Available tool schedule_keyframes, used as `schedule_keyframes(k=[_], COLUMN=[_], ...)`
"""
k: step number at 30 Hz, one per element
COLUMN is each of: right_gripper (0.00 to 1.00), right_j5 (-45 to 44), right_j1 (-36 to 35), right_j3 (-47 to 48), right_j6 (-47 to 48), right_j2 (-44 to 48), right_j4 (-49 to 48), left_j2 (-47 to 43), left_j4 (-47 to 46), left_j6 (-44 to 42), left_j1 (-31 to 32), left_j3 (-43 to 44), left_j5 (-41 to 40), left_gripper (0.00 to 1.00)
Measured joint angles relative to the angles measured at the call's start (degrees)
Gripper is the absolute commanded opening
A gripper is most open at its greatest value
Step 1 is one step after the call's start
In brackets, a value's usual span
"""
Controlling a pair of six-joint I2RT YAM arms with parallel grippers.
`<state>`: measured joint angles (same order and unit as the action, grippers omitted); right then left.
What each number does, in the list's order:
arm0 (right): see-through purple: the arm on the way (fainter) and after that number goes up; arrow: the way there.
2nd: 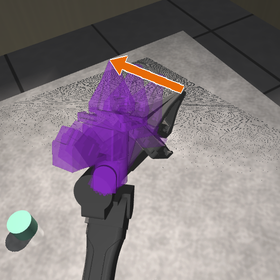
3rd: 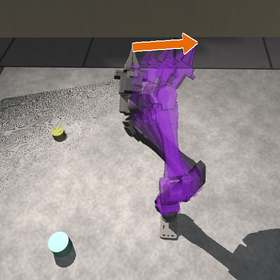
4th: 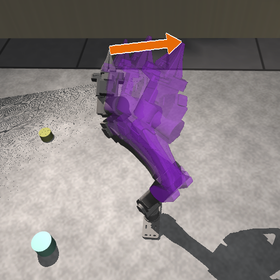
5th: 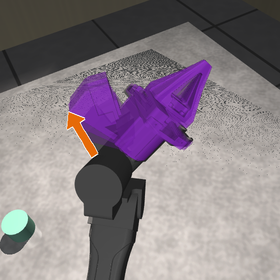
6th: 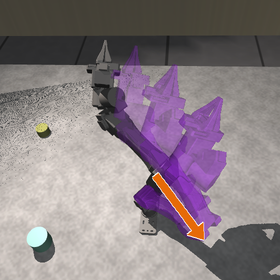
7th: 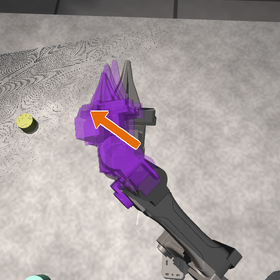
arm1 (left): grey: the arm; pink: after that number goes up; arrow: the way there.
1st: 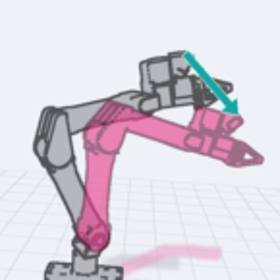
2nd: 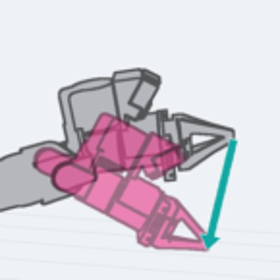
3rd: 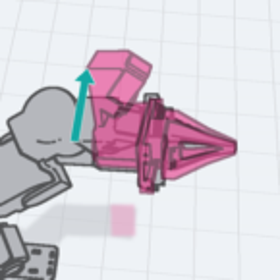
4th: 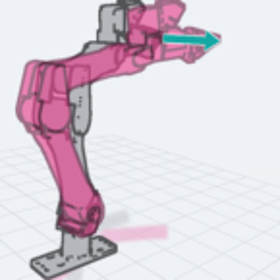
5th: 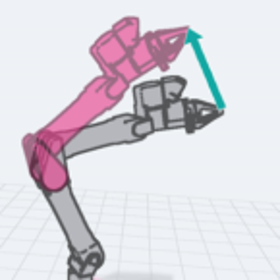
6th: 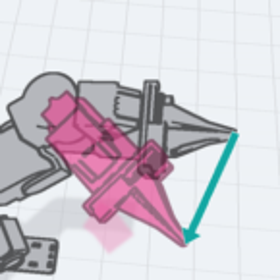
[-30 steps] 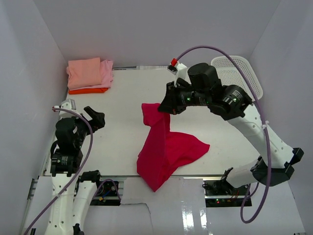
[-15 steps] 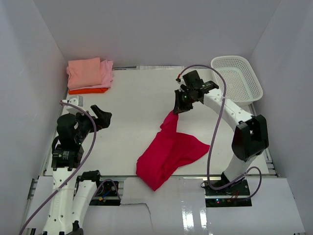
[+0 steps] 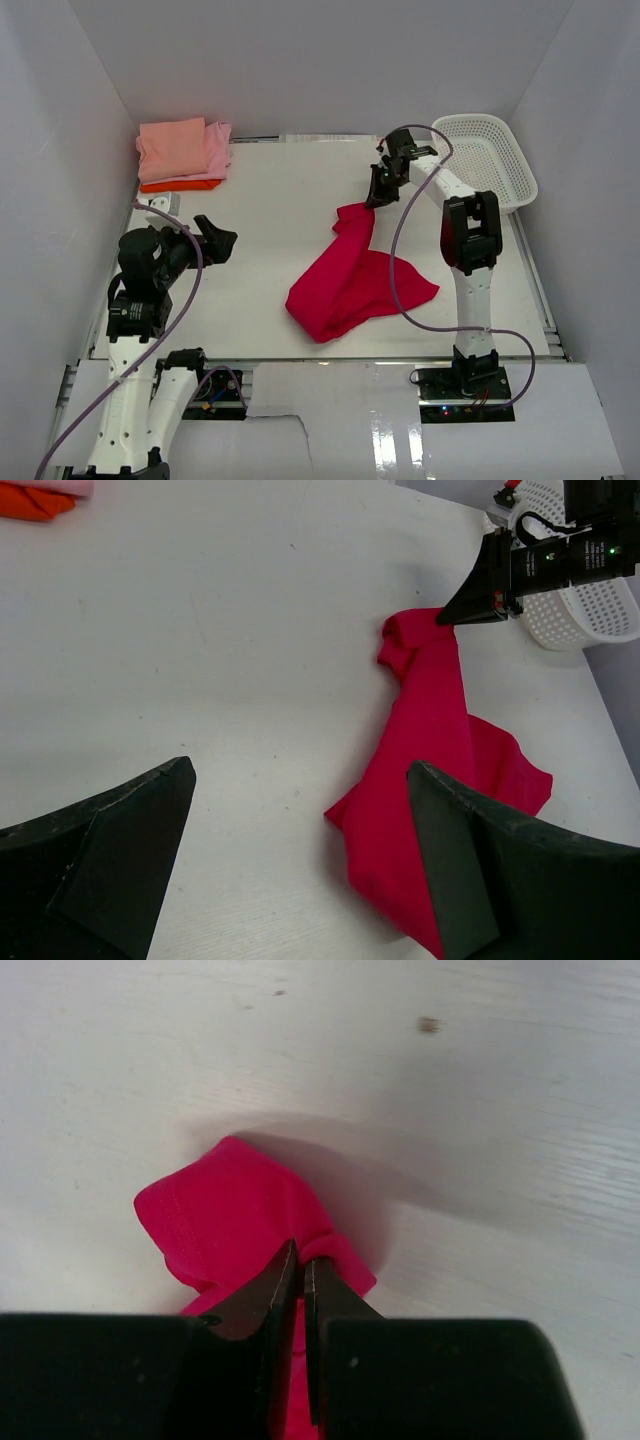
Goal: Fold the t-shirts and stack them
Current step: Flatten out the tshirt
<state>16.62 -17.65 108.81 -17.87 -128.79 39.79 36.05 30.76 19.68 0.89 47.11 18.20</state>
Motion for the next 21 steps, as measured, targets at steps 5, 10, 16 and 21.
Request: schedule_keyframes(k=[5,10,16,21], right_gripper=[0.34,0.56,0.65,0.64], right_j5=[1.1,0.7,-6.0,-16.8], right_j1=[4.7,6.3,2.6,-3.4], right_j3=[-3.5,-3.1,-4.0,-11.6], right_j6=[-1.7,-0.5,6.1,13.5], right_j2=[0.6,0.7,5.2,16.7], right_j4=[-2.3,-3.4,-4.1,-8.8], left_j2=[-1.5,0.2,2.5,3.7], left_j4=[-1.0,-2.8,-3.0,-3.9], left_j6=[-0.6,-0.4,-0.9,-0.8], left_j1=[0.0,0.0,0.0,0.0], left_j3=[0.0,-0.7,-0.8,-0.8], left_j5=[0.8,3.8,4.3,4.2], left_gripper=[0.98,0.98,0.98,0.98])
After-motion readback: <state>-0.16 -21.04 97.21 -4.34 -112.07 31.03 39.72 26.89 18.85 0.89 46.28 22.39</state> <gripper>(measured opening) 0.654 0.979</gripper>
